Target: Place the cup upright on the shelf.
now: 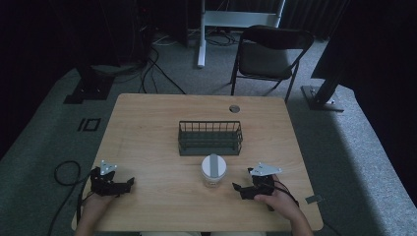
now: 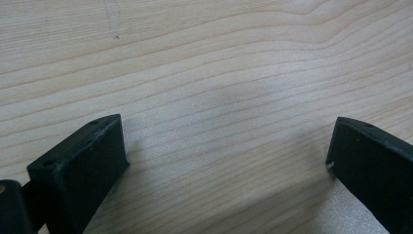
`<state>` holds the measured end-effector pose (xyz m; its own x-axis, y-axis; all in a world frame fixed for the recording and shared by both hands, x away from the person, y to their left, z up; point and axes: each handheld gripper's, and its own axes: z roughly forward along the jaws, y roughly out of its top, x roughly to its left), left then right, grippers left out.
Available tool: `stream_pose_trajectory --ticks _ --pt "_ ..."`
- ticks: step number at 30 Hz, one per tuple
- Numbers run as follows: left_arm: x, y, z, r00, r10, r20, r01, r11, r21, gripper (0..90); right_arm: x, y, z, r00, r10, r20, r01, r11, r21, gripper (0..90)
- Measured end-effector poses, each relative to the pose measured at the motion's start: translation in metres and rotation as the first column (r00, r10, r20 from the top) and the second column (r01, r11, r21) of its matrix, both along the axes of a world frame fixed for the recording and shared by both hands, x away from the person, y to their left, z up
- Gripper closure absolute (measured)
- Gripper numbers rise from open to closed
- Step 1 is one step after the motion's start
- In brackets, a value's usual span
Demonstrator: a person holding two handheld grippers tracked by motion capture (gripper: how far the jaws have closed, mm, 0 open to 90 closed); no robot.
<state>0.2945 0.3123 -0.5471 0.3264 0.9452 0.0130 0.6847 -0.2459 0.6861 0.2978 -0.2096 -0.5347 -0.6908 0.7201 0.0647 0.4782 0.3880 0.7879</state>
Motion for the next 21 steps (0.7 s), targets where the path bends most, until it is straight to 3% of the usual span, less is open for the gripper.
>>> stream_pose_trajectory --ticks 21 --pt "0.000 0.000 0.000 1.0000 0.000 0.000 0.000 1.0000 0.000 1.2 -0.003 0.028 0.000 0.9954 0.096 0.005 -0.096 0.995 0.038 11.0"
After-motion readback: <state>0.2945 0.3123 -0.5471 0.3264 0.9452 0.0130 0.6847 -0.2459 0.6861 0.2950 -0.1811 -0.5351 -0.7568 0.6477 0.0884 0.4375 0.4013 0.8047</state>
